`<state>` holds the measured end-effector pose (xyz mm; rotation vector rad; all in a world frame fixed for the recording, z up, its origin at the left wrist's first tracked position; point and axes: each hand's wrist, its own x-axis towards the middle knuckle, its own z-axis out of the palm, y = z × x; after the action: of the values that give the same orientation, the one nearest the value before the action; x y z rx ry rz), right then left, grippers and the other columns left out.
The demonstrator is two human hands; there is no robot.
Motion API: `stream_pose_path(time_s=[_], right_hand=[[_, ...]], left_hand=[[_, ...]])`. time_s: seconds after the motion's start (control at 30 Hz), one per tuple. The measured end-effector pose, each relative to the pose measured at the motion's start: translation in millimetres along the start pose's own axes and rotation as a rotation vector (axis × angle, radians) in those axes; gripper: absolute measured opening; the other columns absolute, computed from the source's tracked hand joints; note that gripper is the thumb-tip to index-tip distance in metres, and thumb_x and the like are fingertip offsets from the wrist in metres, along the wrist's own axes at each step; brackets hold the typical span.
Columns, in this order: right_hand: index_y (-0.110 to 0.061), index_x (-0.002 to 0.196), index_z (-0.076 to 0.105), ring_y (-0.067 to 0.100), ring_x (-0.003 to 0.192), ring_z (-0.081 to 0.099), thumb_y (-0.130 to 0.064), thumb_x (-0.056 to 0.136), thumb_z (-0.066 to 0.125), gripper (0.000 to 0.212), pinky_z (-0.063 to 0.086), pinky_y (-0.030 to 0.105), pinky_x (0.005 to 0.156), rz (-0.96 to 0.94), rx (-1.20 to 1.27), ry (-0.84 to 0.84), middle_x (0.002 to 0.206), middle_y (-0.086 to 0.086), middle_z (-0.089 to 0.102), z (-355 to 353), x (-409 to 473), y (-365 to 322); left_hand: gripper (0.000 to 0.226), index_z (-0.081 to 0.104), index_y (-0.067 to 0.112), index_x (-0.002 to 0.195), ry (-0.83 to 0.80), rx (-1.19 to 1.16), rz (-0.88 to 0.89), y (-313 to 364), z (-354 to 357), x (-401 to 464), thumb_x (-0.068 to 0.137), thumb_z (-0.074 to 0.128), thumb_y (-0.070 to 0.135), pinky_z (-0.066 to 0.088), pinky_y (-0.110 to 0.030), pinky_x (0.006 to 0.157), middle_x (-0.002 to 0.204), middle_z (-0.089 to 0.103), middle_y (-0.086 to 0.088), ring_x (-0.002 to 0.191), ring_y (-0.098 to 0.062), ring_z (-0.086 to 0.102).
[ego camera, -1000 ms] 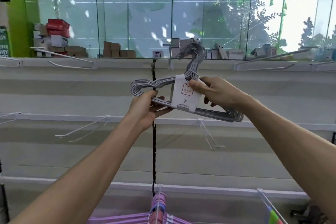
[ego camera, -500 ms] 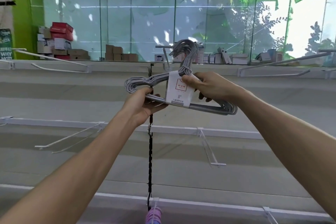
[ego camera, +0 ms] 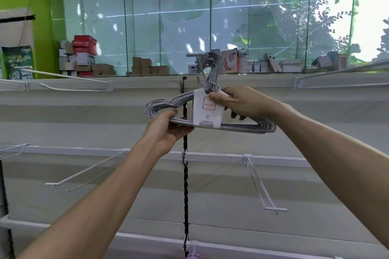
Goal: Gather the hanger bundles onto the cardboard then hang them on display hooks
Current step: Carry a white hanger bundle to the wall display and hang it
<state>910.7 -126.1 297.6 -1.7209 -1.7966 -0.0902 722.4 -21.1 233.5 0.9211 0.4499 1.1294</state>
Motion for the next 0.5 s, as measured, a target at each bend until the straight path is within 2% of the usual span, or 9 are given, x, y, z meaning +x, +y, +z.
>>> stream_pose_path(time_s=[0.2, 0.3, 0.4, 0.5], right_hand=[[-0.023, 0.109, 0.065, 0.025, 0.081, 0.07, -0.082, 0.079, 0.038, 0.072, 0.06, 0.043, 0.068, 0.013, -0.015, -0.017, 0.104, 0.004, 0.07, 18.0, 9.2, 8.8], [-0.023, 0.104, 0.066, 0.027, 0.079, 0.069, -0.074, 0.088, 0.044, 0.058, 0.058, 0.04, 0.064, 0.006, -0.004, -0.004, 0.099, 0.004, 0.071, 23.8, 15.2, 18.1], [-0.023, 0.099, 0.067, 0.025, 0.07, 0.063, -0.069, 0.092, 0.047, 0.051, 0.05, 0.037, 0.059, -0.031, -0.01, -0.004, 0.092, 0.004, 0.072, 25.9, 20.2, 21.8], [-0.02, 0.1, 0.069, 0.014, 0.063, 0.056, -0.065, 0.095, 0.046, 0.051, 0.043, 0.031, 0.059, -0.065, -0.08, -0.012, 0.09, 0.004, 0.072, 26.3, 25.3, 24.6]], left_hand=[[0.01, 0.054, 0.003, 0.091, -0.018, -0.023, -0.031, -5.8, -13.3, 10.8, 0.099, 0.051, 0.007, 0.056, -0.056, 0.079, 0.097, 0.06, -0.025, 0.095, -0.042, 0.063], [0.009, 0.055, 0.003, 0.093, -0.031, -0.053, -0.058, -13.9, -15.0, 18.8, 0.1, 0.051, 0.007, 0.055, -0.056, 0.076, 0.096, 0.06, -0.025, 0.089, -0.041, 0.063], [0.012, 0.054, 0.003, 0.09, -0.033, -0.113, -0.104, -23.8, -15.9, 26.8, 0.1, 0.051, 0.009, 0.055, -0.055, 0.074, 0.11, 0.058, -0.027, 0.105, -0.044, 0.061], [0.016, 0.053, 0.002, 0.088, -0.038, -0.167, -0.132, -34.0, -15.8, 33.1, 0.101, 0.049, 0.01, 0.054, -0.054, 0.073, 0.117, 0.056, -0.028, 0.115, -0.044, 0.059]])
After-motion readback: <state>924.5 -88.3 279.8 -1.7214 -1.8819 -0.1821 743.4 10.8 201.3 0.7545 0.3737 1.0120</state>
